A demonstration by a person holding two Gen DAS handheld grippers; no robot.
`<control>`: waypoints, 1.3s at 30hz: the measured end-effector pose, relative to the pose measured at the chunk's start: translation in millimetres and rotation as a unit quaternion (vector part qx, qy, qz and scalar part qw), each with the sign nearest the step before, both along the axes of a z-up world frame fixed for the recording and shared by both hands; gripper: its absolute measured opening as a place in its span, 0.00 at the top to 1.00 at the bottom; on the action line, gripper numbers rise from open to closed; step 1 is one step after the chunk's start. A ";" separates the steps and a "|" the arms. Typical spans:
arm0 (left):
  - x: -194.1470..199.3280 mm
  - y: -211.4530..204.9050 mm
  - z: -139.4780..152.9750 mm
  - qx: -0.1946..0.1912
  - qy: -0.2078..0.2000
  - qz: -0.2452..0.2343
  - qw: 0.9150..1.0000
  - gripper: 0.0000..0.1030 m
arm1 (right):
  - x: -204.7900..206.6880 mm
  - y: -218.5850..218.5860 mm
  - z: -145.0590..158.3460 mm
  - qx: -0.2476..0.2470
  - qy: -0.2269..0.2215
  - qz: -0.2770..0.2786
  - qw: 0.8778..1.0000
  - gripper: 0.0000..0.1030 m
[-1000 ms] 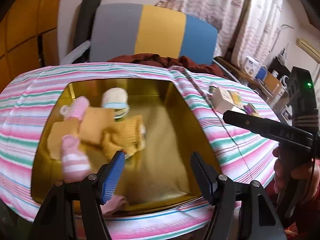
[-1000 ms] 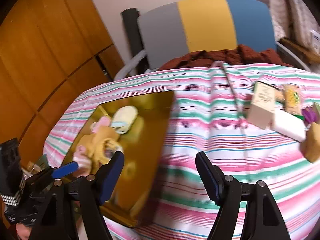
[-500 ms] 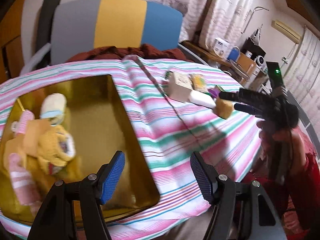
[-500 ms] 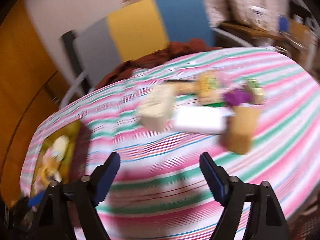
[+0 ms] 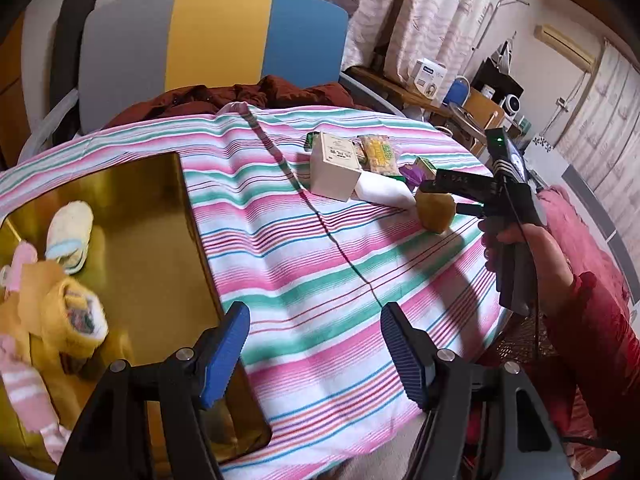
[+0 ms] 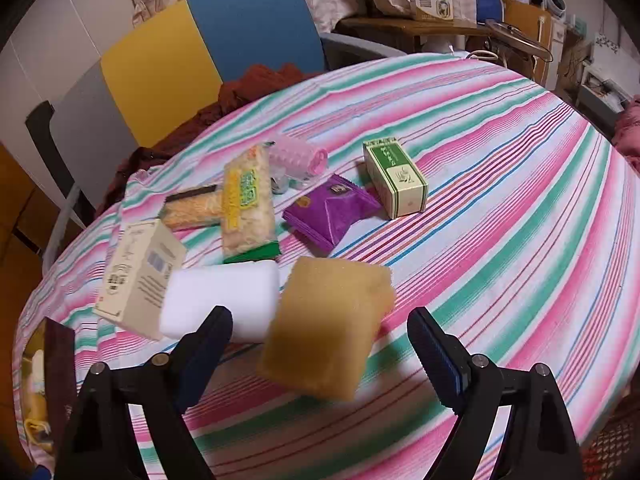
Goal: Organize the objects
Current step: 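Move both grippers back from the tray to the pile of items, then grasp a tan sponge with the right gripper while the left gripper grasps the cream boxed package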
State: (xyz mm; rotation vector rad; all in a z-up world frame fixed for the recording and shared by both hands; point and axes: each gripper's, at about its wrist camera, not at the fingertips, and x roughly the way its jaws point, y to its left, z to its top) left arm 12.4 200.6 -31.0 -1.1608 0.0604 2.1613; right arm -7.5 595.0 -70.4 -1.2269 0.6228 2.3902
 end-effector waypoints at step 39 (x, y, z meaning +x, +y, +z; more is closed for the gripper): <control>-149.0 182.7 -47.2 -0.065 -0.013 -0.023 0.998 0.44 | -2.2 -2.1 -3.6 0.027 -0.037 0.007 0.999 0.56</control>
